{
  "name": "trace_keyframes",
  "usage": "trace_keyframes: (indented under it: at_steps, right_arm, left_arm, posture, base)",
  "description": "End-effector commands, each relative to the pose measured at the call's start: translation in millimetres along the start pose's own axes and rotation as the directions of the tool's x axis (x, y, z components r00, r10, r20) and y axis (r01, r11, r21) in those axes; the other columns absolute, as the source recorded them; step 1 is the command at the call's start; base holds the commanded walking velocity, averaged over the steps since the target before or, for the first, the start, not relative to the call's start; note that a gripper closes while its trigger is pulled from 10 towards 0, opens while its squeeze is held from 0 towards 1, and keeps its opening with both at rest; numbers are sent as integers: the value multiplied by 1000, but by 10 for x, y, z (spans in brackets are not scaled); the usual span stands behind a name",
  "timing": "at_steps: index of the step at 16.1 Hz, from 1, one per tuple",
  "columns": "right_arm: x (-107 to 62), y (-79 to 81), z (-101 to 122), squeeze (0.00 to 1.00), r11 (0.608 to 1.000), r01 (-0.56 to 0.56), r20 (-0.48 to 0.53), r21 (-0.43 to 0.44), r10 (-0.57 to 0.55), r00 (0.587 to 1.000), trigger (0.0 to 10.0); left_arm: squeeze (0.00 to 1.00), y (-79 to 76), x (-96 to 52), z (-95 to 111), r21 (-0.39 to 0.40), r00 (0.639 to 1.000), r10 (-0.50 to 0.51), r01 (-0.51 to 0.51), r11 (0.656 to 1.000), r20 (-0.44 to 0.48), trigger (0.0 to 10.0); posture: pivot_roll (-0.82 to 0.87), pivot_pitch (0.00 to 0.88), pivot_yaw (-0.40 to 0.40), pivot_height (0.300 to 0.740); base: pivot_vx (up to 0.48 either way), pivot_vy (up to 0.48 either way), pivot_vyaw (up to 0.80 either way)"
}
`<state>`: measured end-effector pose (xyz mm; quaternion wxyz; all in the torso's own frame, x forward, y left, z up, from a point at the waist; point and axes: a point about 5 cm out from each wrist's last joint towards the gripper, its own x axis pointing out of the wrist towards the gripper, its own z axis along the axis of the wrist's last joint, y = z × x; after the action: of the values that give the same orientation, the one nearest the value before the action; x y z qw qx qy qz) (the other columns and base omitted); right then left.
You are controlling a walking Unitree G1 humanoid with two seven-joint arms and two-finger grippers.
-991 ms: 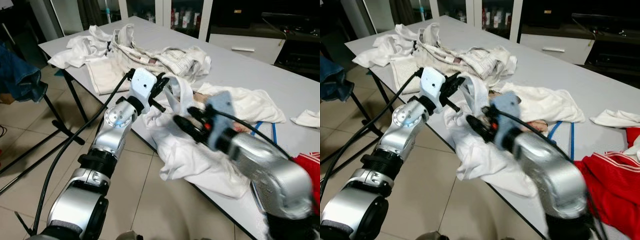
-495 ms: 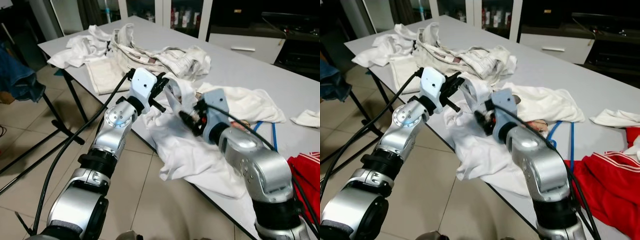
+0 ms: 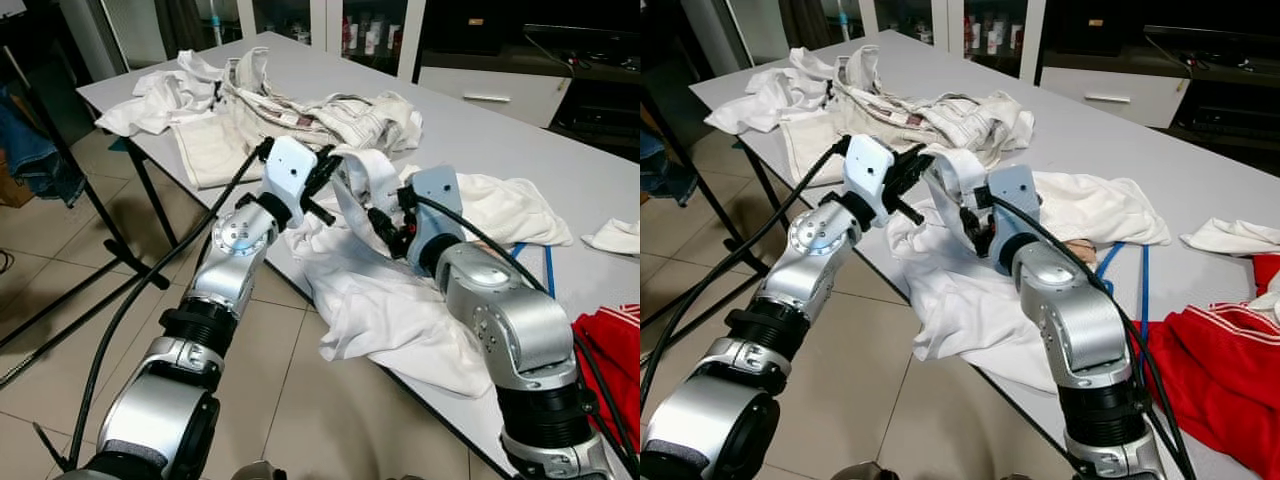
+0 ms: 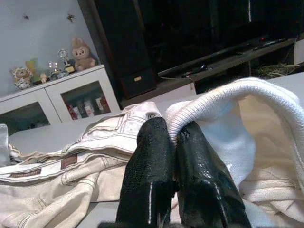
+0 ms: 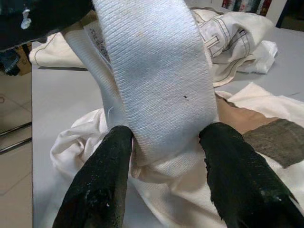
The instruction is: Hang hanger
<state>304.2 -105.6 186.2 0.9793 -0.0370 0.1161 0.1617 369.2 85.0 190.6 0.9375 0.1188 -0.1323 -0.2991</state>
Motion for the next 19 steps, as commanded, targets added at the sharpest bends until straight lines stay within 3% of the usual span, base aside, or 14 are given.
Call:
trace_keyframes:
  at_steps: [1,2,3,5,9,13,19]
  right_arm:
    - [5,-3,-6,0,1000,7,12,-3,-7,1000,10000]
    - [33,38,-14,0,1000,-12,16,0,12,1000,6863]
    - [53,56,-11,0,1000,-18,19,4,18,1000,78]
    - [87,56,-2,0,1000,-10,27,15,10,1000,0]
    - [131,-87,31,0,996,84,55,15,-85,995,0]
    - [75,-361,146,0,970,240,129,42,-244,961,0]
    - [22,-551,276,0,940,338,204,53,-342,917,0]
  left_arm:
    - [0,21,11,20,16,1000,-6,6,1000,4,10000]
    - [0,15,12,18,16,1000,-7,7,1000,4,10000]
    - [0,12,15,19,15,1000,-7,7,1000,4,10000]
    - [0,9,17,28,14,1000,-6,6,1000,9,10000]
    - [0,35,-7,20,14,1000,5,-5,1000,9,10000]
    - [0,17,-14,10,10,1000,11,-11,1000,8,10000]
    - [0,15,-15,1,9,1000,13,-13,1000,6,10000]
  posture:
    - [-42,0,66,723]
    - [-41,0,65,723]
    - [-39,0,63,723]
    - [-34,0,61,723]
    - [-32,0,59,723]
    - [-34,0,49,723]
    - [-35,0,50,723]
  base:
    - [0,0,0]
    - [0,0,0]
    - [0,0,0]
    - [0,0,0]
    - [0,0,0]
    - [0,0,0]
    - [0,0,0]
